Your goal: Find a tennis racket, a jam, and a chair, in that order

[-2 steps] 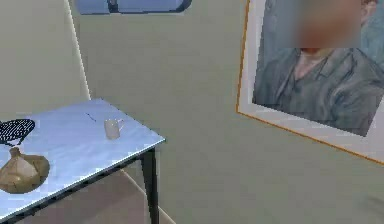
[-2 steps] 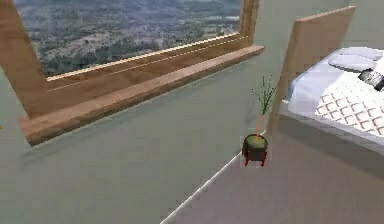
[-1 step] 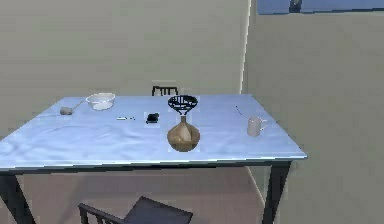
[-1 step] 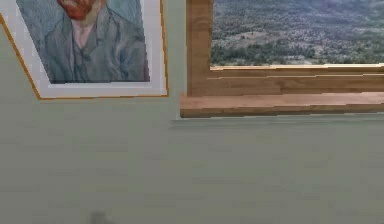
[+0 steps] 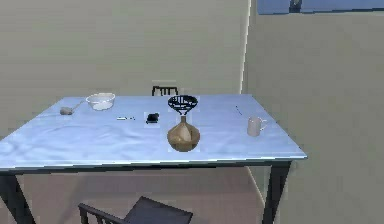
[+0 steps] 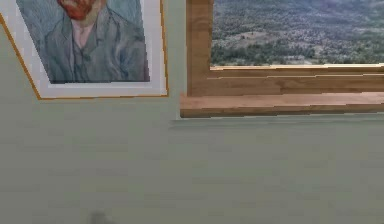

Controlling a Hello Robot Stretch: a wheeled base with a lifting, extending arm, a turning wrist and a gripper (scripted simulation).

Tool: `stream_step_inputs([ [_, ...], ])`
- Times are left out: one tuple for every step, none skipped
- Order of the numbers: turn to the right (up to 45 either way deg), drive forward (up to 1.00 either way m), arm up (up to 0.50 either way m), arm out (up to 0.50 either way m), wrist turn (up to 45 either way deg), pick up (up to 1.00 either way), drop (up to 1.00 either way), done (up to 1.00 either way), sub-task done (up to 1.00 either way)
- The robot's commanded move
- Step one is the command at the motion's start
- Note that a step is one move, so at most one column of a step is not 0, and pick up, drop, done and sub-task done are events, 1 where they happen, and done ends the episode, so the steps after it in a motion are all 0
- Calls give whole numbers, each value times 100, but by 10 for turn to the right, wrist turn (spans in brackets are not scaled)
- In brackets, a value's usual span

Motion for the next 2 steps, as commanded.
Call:
stream_step_inputs([
  [-450,0,0,0,0,0,0,0,0],
  [-450,0,0,0,0,0,0,0,0],
])
